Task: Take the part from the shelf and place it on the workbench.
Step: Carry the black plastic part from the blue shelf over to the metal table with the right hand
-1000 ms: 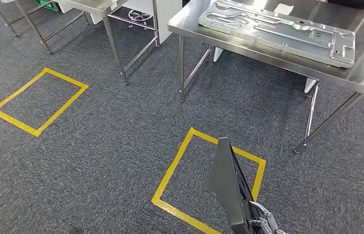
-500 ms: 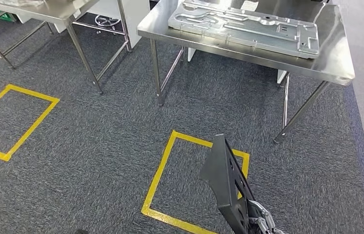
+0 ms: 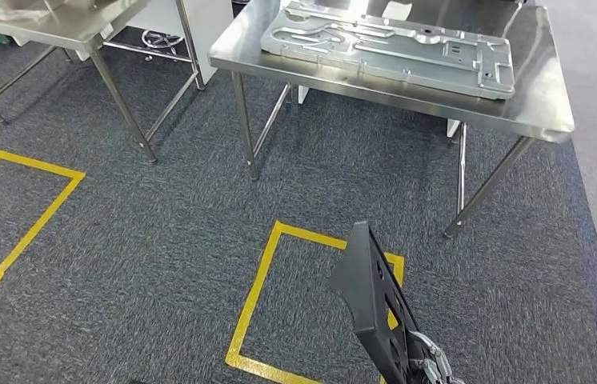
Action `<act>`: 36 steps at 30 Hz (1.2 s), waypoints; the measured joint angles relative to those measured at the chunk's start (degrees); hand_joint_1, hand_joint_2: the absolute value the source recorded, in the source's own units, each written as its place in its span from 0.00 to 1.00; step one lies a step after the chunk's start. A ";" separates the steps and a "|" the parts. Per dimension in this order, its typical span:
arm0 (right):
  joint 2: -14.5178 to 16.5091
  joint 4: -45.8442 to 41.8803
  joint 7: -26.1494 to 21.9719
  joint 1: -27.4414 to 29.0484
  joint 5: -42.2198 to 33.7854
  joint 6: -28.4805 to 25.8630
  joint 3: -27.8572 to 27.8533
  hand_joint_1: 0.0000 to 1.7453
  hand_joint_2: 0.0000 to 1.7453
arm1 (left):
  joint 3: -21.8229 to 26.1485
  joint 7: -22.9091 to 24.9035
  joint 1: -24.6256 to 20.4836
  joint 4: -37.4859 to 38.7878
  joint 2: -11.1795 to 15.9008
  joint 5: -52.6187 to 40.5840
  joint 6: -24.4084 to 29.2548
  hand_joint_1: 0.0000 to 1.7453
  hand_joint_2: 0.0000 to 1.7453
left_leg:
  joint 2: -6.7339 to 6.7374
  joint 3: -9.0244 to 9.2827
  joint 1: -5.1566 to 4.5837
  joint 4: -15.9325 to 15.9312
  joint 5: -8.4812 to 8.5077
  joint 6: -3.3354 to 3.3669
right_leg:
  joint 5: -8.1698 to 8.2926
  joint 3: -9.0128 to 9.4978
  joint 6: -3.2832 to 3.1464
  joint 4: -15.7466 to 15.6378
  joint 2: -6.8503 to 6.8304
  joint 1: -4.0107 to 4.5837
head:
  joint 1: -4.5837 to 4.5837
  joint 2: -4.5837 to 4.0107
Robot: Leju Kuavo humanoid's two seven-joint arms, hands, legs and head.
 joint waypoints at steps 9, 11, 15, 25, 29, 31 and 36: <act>0.31 0.36 5.18 -0.07 1.17 1.49 -0.10 1.00 1.00 | -0.59 0.65 0.13 0.00 -0.16 0.05 -0.32 0.00 0.00 | -0.68 -9.21 0.26 7.98 0.82 -1.16 | -2.91 5.02 -0.02 -0.85 1.32 -0.59 | -0.57 -0.01; 0.85 0.82 7.31 -0.58 2.41 1.30 -0.64 1.00 1.00 | -0.77 0.92 0.17 0.05 -0.15 -0.08 -0.62 0.00 0.00 | -0.72 -8.33 0.02 2.70 3.99 -0.78 | -3.71 5.55 0.51 -0.48 1.38 -0.58 | -0.61 -0.01; 1.63 1.24 9.86 -4.04 5.06 0.51 -2.83 1.00 1.00 | -1.47 1.48 -0.02 0.10 -0.24 -1.00 -1.32 0.00 0.00 | -0.70 -8.23 -0.07 1.15 4.94 0.81 | -4.45 5.29 1.60 -0.14 1.39 -0.48 | -0.55 0.00; 1.52 1.46 15.52 -18.84 23.53 -0.63 -3.96 1.00 1.00 | -4.77 2.02 -1.08 0.09 -0.55 -4.10 -2.51 0.00 0.00 | -0.64 -5.09 0.68 0.04 3.23 1.07 | -1.32 -2.64 3.86 7.43 0.44 -2.01 | 0.02 -0.01; 1.54 2.20 16.66 -24.13 30.40 -0.73 -4.33 1.00 1.00 | -6.04 2.63 -2.11 0.07 -0.71 -4.79 -2.75 0.00 0.00 | -0.65 -4.59 0.53 -0.48 2.41 -0.35 | 0.12 0.02 2.91 0.36 0.29 -1.33 | 0.08 0.00; 1.56 2.45 17.64 -25.89 35.59 -0.75 -4.57 1.00 1.00 | -6.61 2.92 -2.43 0.03 -0.75 -5.25 -2.88 0.00 0.00 | -0.56 -4.24 0.63 -0.36 1.97 -1.00 | 0.02 0.59 2.16 -0.26 0.43 -1.52 | 0.02 0.00; 0.98 3.39 18.89 -30.28 46.04 -0.77 -4.98 1.00 1.00 | -7.69 3.58 -2.96 0.00 -0.78 -5.95 -3.15 0.00 0.00 | -0.69 -12.91 0.64 15.06 -3.38 -1.36 | -1.15 2.65 0.51 -0.96 0.46 -1.16 | -0.52 -0.01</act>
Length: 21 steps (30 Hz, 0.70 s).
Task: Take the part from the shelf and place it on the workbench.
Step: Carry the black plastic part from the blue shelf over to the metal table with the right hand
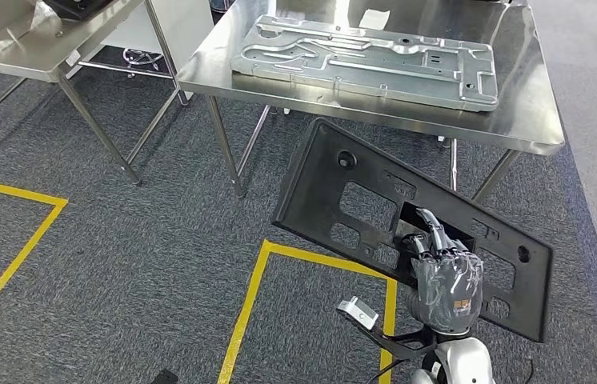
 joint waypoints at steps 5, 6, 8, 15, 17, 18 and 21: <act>-3.91 1.58 -14.24 -3.16 0.65 -0.02 -4.33 1.00 1.00 | -0.76 0.85 0.03 0.02 0.18 -0.49 -0.56 0.00 0.00 | -0.07 1.06 -0.64 -9.84 10.08 1.53 | -2.18 2.56 0.23 0.21 0.44 0.70 | 0.04 0.01; -4.66 1.91 -18.12 -3.85 0.65 -0.03 -5.84 1.00 1.00 | -0.95 0.98 -0.04 0.03 0.26 -0.53 -0.69 0.00 0.00 | -0.08 1.89 -0.86 -12.17 10.98 1.88 | -2.51 2.70 0.48 0.28 0.44 0.76 | 0.11 0.01; -5.86 2.52 -22.64 -4.78 0.65 -0.08 -8.23 1.00 1.00 | -1.33 1.13 -0.20 0.04 0.34 -0.59 -0.82 0.00 0.00 | -0.14 2.39 -1.13 -13.60 10.63 2.26 | -2.81 2.64 1.03 0.21 0.36 0.79 | 0.22 0.01; -8.36 3.99 -23.06 -6.38 0.65 -0.11 -11.47 1.00 1.00 | -2.25 1.11 -0.49 0.01 0.21 0.82 -0.83 0.00 0.00 | -0.24 4.39 -0.38 -15.51 9.76 3.52 | -8.10 -5.55 3.22 14.10 0.14 -0.28 | 0.42 0.01; -9.36 5.10 -19.80 -6.97 0.65 0.23 -10.93 1.00 1.00 | -3.65 1.00 -0.61 0.02 0.20 3.41 -0.77 0.00 0.00 | -0.40 5.25 -0.26 -15.48 9.08 3.31 | -6.15 -7.81 3.73 15.54 0.08 -0.88 | 0.42 0.01; -10.22 5.61 -16.62 -7.59 0.65 0.99 -10.06 1.00 1.00 | -4.49 0.97 -0.66 0.02 0.19 4.37 -0.76 0.00 0.00 | -0.51 5.88 -0.14 -15.47 8.66 3.08 | -3.47 -7.23 3.92 12.90 0.02 -1.14 | 0.43 0.01; -15.09 7.05 3.26 -12.28 0.72 6.03 -2.29 1.00 1.00 | -6.39 1.09 -0.96 0.02 0.20 5.72 -0.75 0.00 0.00 | -0.66 6.85 -0.08 -15.42 7.49 1.98 | 2.51 -3.70 4.00 2.67 -0.08 -1.32 | 0.54 0.00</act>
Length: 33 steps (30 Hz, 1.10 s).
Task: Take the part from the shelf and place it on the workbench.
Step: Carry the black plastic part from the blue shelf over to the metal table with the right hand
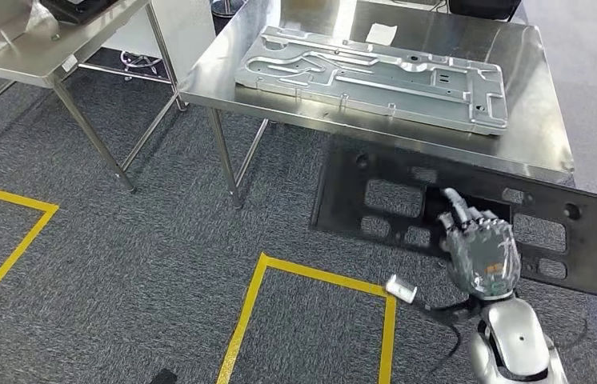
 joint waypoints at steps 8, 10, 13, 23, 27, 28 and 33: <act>-8.32 3.34 27.03 -10.56 0.10 3.11 32.10 1.00 1.00 | -2.67 -0.20 -0.64 -0.02 0.07 1.37 0.14 0.00 0.00 | 0.34 -4.74 0.11 10.17 -4.69 -2.08 | -1.67 2.33 -3.14 -2.42 -0.09 0.57 | -0.79 0.01; -8.78 3.88 26.58 -11.15 0.10 3.05 35.51 1.00 1.00 | -2.91 -0.19 -0.50 -0.01 0.10 1.41 0.15 0.00 0.00 | 0.34 -9.19 0.06 16.62 -5.89 -2.05 | -2.41 3.15 -3.55 -2.40 -0.19 1.04 | -0.87 0.01; -9.38 4.39 26.19 -11.59 0.10 2.58 37.83 1.00 1.00 | -3.37 -0.15 -0.14 0.00 0.20 1.54 0.23 0.00 0.00 | 0.31 -8.71 -0.30 10.79 0.61 -1.10 | -3.79 5.09 -3.70 -2.36 -0.05 1.66 | -0.91 0.01; -11.32 4.44 26.25 -13.37 0.10 1.12 39.39 1.00 1.00 | -4.01 -0.07 -0.30 0.02 0.39 1.84 0.38 0.00 0.00 | 0.34 -3.30 -0.48 -0.19 3.53 1.45 | -9.13 1.79 -1.05 6.01 0.13 1.41 | -0.57 0.01; -11.78 4.45 24.74 -12.73 0.10 0.94 39.28 1.00 1.00 | -4.03 -0.05 -0.12 0.02 0.39 2.16 0.49 0.00 0.00 | 0.17 -1.77 -0.35 -0.16 2.21 1.34 | -7.64 -4.25 -0.09 12.34 0.06 0.39 | -0.52 0.01; -11.83 4.45 24.21 -12.62 0.10 0.94 39.17 1.00 1.00 | -4.04 -0.05 -0.08 0.02 0.38 2.17 0.49 0.00 0.00 | 0.12 -1.09 -0.23 -0.12 1.74 1.12 | -4.74 -3.26 0.06 8.94 -0.02 0.19 | -0.52 0.01; -11.78 4.46 20.66 -12.28 0.10 1.11 38.03 1.00 1.00 | -4.10 -0.03 -0.34 0.02 0.38 2.18 0.45 0.00 0.00 | 0.01 0.54 -0.28 -0.35 0.00 -0.77 | -0.67 1.17 -1.05 -1.90 -0.11 0.74 | -0.47 0.01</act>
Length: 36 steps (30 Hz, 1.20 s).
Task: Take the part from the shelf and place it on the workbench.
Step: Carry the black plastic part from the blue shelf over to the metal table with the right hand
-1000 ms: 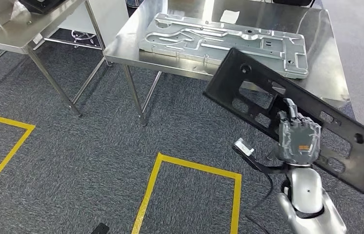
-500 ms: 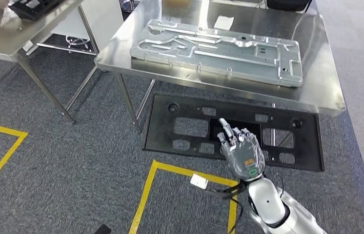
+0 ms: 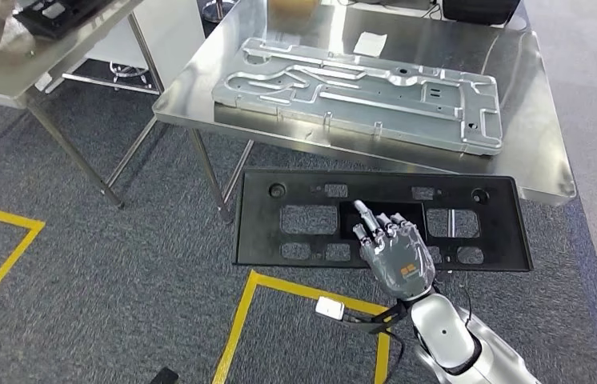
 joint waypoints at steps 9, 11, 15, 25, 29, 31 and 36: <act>1.36 1.06 -2.33 0.95 0.00 0.26 -1.21 1.00 1.00 | -0.42 0.23 0.04 -0.02 0.02 0.02 -0.13 0.00 0.00 | 0.15 -9.79 0.17 16.24 -4.14 -0.91 | -2.56 3.56 -2.76 -0.84 0.32 0.45 | -0.62 0.00; 1.73 1.51 -2.62 1.16 0.00 0.29 -1.33 1.00 1.00 | -0.46 0.27 0.14 -0.01 0.10 0.05 -0.13 0.00 0.00 | 0.14 -7.91 -0.09 9.31 1.21 -0.16 | -3.54 4.84 -2.69 -0.85 0.43 0.69 | -0.61 0.00; 2.38 2.23 -2.73 1.35 -0.01 0.16 -1.68 1.00 1.00 | -0.69 0.38 0.06 0.02 0.28 0.08 -0.14 0.00 0.00 | 0.12 -4.59 -0.94 1.30 3.84 1.11 | -4.66 6.01 -1.54 -0.96 0.50 0.90 | -0.30 -0.01; 2.50 2.96 -2.00 2.18 -0.02 -0.01 -2.25 1.00 1.00 | -1.15 0.38 0.37 0.02 0.16 0.15 -0.16 0.00 0.00 | -0.26 0.61 -0.30 -0.49 0.77 2.27 | -6.55 -5.60 0.85 12.58 0.17 -0.32 | 0.12 0.00; 2.50 3.15 -1.71 2.16 -0.02 -0.09 -2.42 1.00 1.00 | -1.23 0.38 0.31 0.02 0.12 0.17 -0.15 0.00 0.00 | -0.26 2.83 -0.29 -0.69 -1.57 1.00 | 1.90 -2.62 0.14 0.56 -0.25 -0.05 | 0.20 -0.01; 2.49 3.21 -1.69 2.13 -0.02 -0.14 -2.46 1.00 1.00 | -1.25 0.35 0.21 0.02 0.11 0.17 -0.14 0.00 0.00 | -0.22 3.52 -0.35 -0.70 -1.88 0.18 | 1.45 -2.14 -0.78 -0.09 -0.12 0.18 | 0.18 0.00; 2.48 3.19 -1.07 1.63 -0.02 -0.20 -2.60 1.00 1.00 | -1.27 0.31 0.02 0.02 0.10 0.26 -0.11 0.00 0.00 | 0.07 -1.87 -0.10 10.81 -4.19 -0.69 | -0.45 1.41 -2.66 -0.69 0.17 -0.04 | -0.39 0.00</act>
